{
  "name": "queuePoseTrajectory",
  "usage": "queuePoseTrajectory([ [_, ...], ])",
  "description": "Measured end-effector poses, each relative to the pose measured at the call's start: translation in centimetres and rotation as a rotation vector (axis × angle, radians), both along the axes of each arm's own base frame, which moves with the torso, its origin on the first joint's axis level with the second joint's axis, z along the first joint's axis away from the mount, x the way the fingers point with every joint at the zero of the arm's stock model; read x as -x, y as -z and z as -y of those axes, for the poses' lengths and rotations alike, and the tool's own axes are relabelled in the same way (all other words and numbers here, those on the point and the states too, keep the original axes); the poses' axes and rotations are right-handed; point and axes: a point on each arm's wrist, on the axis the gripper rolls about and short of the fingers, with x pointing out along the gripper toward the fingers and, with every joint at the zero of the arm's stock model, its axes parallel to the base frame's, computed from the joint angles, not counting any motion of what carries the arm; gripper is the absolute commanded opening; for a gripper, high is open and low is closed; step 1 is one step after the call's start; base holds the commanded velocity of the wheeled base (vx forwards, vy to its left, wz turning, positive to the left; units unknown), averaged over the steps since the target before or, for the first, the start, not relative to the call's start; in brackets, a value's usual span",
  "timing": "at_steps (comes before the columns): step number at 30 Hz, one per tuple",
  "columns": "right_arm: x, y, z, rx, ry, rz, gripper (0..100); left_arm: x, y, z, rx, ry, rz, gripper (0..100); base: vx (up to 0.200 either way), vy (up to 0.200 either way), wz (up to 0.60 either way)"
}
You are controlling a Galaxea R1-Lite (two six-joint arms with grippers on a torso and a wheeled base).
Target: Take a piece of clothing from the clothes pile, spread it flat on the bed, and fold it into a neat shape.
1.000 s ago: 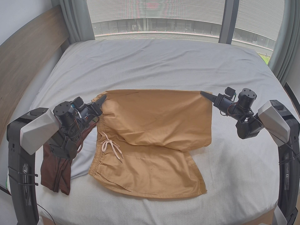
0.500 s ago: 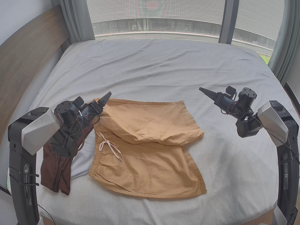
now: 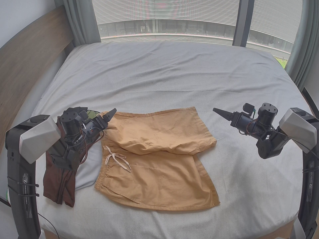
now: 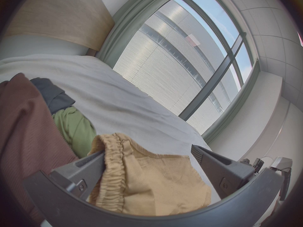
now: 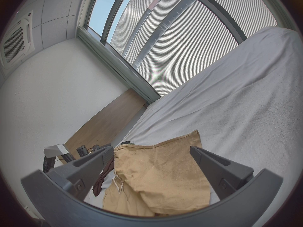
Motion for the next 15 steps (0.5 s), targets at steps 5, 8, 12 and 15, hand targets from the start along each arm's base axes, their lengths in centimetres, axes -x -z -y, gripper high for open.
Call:
queuePoseTrajectory([
  [5, 2.3, 0.5, 0.0, 0.008, -0.003, 0.013, 100, 1.3, 0.0, -0.7, -0.041, -0.018, -0.042, 100, 0.0, 0.0, 0.0],
  [8, 3.5, 1.0, 0.1, 0.016, -0.004, -0.001, 100, 2.5, -0.4, -1.1, -0.065, -0.025, -0.064, 100, 0.0, 0.0, 0.0],
  [12, 4.3, 1.3, 0.1, 0.033, -0.006, -0.01, 100, 4.3, -1.3, -1.5, -0.08, -0.031, -0.082, 100, 0.0, 0.0, 0.0],
  [15, 4.7, 1.4, -0.1, 0.04, -0.009, -0.016, 100, 5.6, -2.0, -2.2, -0.084, -0.039, -0.089, 100, 0.0, 0.0, 0.0],
])
